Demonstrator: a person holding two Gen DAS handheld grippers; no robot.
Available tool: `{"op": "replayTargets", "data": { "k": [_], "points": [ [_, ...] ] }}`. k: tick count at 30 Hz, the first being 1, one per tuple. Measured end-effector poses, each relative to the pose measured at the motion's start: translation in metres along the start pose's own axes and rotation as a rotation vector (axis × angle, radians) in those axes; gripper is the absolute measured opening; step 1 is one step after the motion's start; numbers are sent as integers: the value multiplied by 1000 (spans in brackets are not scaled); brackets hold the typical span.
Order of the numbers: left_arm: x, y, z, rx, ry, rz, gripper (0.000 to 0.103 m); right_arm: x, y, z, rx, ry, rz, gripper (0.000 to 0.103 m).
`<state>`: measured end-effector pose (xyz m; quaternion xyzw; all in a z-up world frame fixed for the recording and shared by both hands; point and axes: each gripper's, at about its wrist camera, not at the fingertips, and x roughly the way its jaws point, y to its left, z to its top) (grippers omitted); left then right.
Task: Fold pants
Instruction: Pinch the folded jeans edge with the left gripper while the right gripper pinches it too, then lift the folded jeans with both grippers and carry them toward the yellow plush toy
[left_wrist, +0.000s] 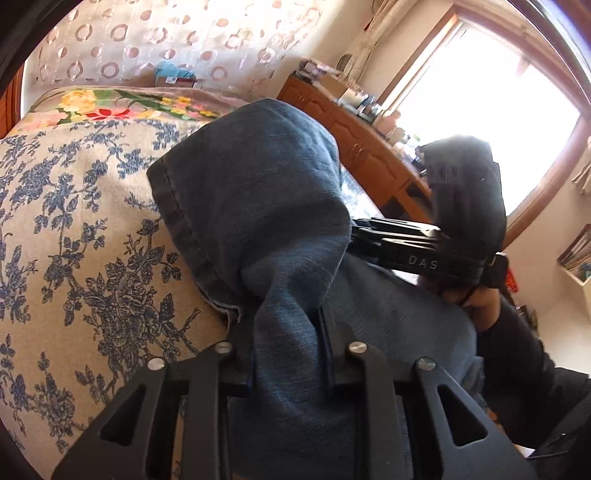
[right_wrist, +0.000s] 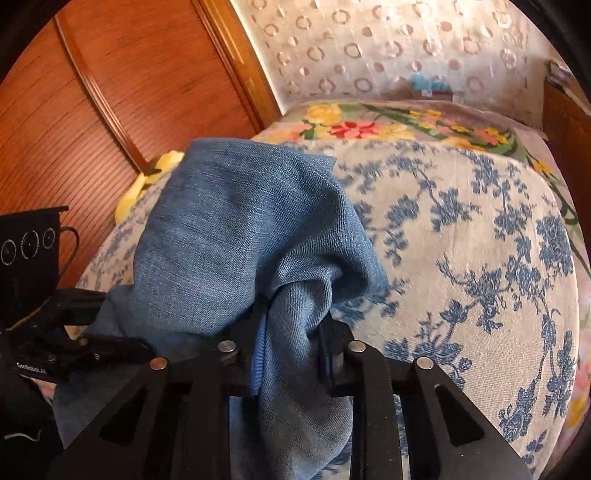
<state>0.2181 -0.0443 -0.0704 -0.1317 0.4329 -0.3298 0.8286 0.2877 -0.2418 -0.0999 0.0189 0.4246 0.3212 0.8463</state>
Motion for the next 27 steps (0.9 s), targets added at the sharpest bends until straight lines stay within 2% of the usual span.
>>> {"op": "replayTargets", "data": {
  "k": [6, 11, 20, 24, 27],
  "points": [
    [-54, 6, 10, 17, -111, -14, 20, -16, 37, 29, -50, -90, 17, 20],
    [-105, 35, 21, 30, -182, 51, 20, -8, 82, 71, -101, -159, 36, 19],
    [-186, 114, 41, 37, -224, 229, 20, 58, 163, 141, -116, -216, 121, 19],
    [-205, 154, 55, 35, -212, 293, 21, 95, 194, 163, -109, -234, 140, 19],
    [-200, 179, 69, 28, -191, 326, 21, 120, 208, 177, -99, -236, 140, 19]
  ]
}}
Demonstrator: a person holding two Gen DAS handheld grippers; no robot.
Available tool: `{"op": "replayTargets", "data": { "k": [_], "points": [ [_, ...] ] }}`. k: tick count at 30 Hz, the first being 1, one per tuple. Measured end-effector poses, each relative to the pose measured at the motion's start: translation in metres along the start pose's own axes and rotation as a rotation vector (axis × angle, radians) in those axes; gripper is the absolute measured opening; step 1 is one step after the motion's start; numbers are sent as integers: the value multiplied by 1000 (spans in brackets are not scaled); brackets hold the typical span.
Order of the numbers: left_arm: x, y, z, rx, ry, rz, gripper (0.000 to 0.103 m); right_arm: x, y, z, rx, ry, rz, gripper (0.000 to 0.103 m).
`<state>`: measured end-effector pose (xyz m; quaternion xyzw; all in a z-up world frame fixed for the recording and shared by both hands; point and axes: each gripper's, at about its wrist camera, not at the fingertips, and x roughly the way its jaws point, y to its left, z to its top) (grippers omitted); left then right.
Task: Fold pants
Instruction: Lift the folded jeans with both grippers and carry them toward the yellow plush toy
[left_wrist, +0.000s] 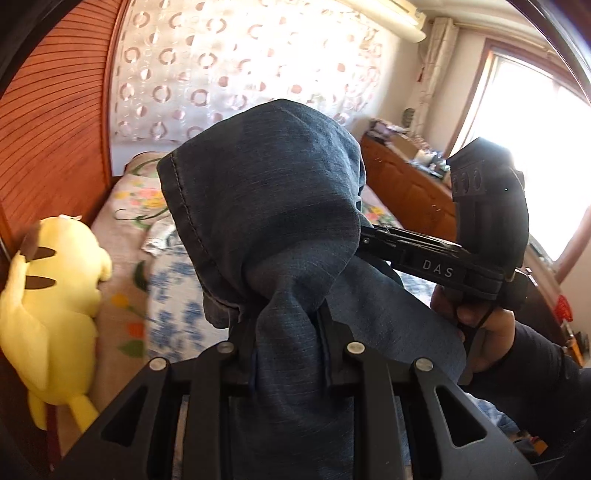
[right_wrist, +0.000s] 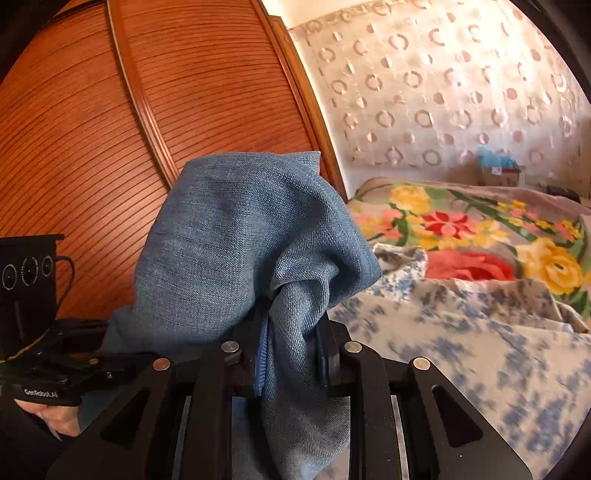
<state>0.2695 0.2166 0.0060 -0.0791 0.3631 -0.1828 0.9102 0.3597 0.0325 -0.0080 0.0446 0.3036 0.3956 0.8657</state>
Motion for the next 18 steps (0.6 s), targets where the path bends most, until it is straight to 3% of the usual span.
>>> {"op": "replayTargets", "data": {
  "k": [10, 18],
  "points": [
    [47, 56, 2, -23, 72, 30, 22, 76, -11, -2, -5, 91, -59, 19],
    [69, 74, -7, -29, 116, 143, 37, 88, -36, -14, -30, 185, -172, 36]
  ]
}}
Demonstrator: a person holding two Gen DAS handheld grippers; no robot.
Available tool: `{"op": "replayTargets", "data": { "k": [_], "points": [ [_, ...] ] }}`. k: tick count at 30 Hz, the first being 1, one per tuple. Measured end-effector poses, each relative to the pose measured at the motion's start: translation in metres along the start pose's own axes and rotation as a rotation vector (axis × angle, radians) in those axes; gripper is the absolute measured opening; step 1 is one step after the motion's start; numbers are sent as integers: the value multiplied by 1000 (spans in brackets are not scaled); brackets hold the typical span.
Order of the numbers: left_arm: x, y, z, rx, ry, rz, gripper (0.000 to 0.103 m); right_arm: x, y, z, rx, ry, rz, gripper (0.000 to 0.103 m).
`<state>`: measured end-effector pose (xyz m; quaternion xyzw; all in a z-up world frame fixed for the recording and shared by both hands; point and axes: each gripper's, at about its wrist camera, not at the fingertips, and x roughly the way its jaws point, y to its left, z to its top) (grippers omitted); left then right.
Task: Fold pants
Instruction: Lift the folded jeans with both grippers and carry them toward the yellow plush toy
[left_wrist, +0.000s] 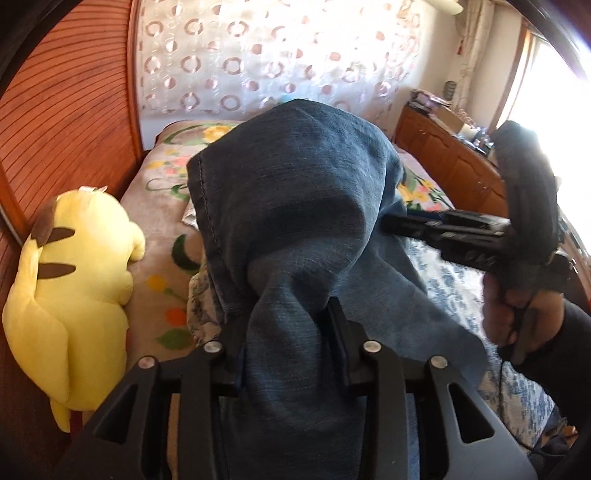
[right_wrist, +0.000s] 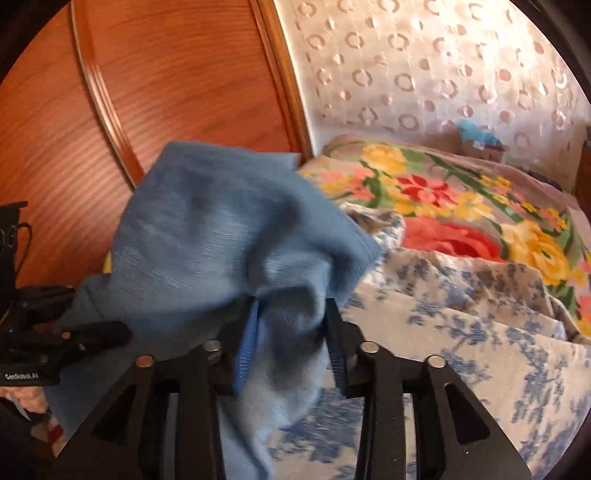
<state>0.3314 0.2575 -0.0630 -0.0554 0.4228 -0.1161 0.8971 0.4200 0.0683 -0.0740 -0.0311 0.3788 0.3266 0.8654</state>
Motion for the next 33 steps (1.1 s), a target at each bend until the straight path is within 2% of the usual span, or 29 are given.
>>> {"op": "replayTargets", "data": {
  "k": [2, 5, 11, 15, 20, 23, 27, 29, 33],
  "points": [
    [-2, 2, -2, -16, 3, 4, 42, -3, -7, 1, -1, -1, -3, 36],
    [-6, 7, -7, -29, 10, 1, 45, -9, -13, 3, -10, -8, 2, 36],
    [-20, 13, -14, -47, -5, 5, 46, -9, 8, 1, -71, 7, 87, 36],
    [-31, 9, -18, -40, -26, 33, 46, -6, 29, -22, -104, 53, 114, 36],
    [-29, 7, -21, -16, -27, 59, 46, -22, 33, -50, -91, 84, 105, 36],
    [-26, 8, -21, -23, -36, 56, 46, -38, 38, -61, -91, 78, 105, 36],
    [-20, 8, -19, -13, -41, 57, 46, -37, 54, -83, -110, 169, 128, 35],
    [-16, 7, -16, -3, -43, 63, 48, -37, 63, -95, -126, 179, 115, 32],
    [-18, 8, -14, -16, -43, 61, 48, -38, 68, -106, -82, 200, 148, 31]
  ]
}}
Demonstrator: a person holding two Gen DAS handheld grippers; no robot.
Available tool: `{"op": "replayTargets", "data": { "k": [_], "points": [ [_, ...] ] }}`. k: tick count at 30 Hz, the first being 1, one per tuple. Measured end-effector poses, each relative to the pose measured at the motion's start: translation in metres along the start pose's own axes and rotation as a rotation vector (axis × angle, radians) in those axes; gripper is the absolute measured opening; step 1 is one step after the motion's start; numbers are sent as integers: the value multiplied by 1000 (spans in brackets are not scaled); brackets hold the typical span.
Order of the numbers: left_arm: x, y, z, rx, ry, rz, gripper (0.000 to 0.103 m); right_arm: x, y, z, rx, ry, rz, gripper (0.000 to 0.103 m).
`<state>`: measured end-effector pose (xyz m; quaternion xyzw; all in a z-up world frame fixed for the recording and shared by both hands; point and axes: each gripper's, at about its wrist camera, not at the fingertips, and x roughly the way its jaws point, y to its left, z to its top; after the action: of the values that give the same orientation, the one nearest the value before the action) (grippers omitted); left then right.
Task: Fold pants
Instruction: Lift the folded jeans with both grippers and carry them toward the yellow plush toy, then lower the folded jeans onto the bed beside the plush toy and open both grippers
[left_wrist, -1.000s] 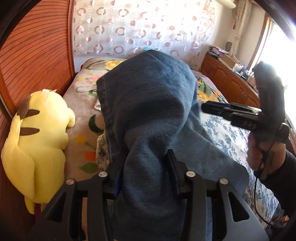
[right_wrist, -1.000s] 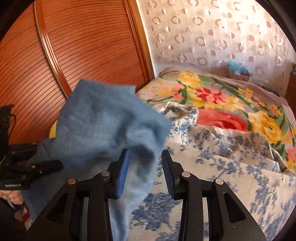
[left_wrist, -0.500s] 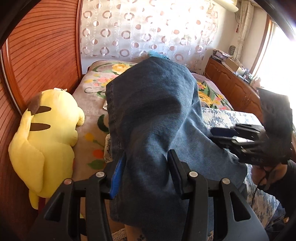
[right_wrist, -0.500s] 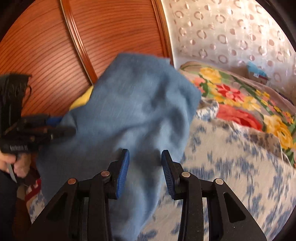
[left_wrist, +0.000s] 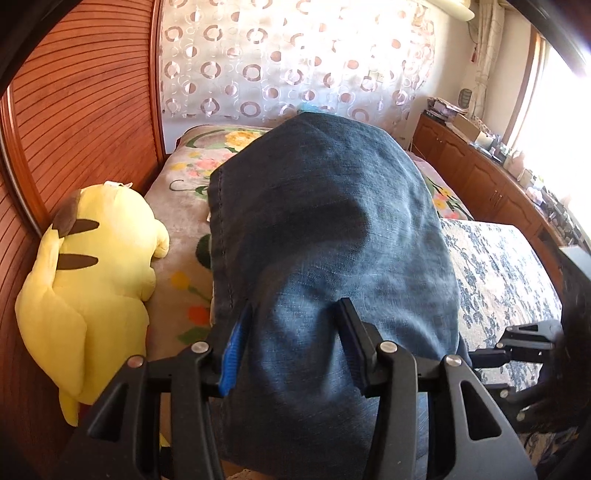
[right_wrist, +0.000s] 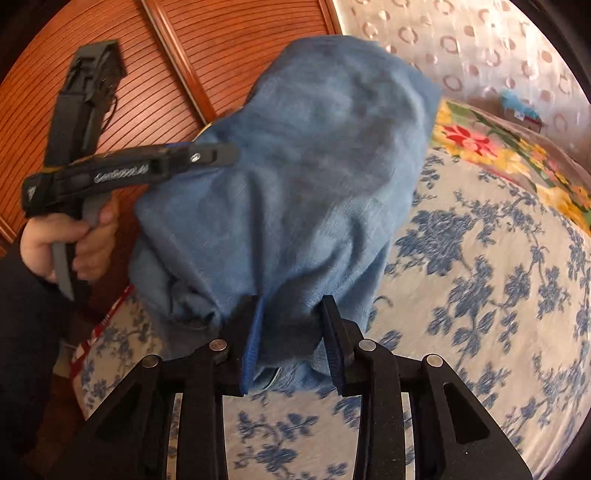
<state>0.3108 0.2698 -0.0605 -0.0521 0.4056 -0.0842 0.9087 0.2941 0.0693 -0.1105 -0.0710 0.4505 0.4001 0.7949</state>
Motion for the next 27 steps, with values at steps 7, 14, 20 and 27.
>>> {"op": "replayTargets", "data": {
  "k": [7, 14, 20, 27],
  "points": [
    [-37, -12, -8, 12, -68, 28, 50, -20, -9, 13, -26, -63, 2, 32],
    [-51, -41, -17, 41, -134, 10, 67, -34, -21, 76, -133, -210, -41, 33],
    [-30, -38, -31, 18, -106, 25, 67, -3, -36, 140, -167, -220, -35, 33],
    [-10, -22, -47, -7, -51, 63, 67, 66, -71, 172, -100, -88, -110, 33]
  ]
}}
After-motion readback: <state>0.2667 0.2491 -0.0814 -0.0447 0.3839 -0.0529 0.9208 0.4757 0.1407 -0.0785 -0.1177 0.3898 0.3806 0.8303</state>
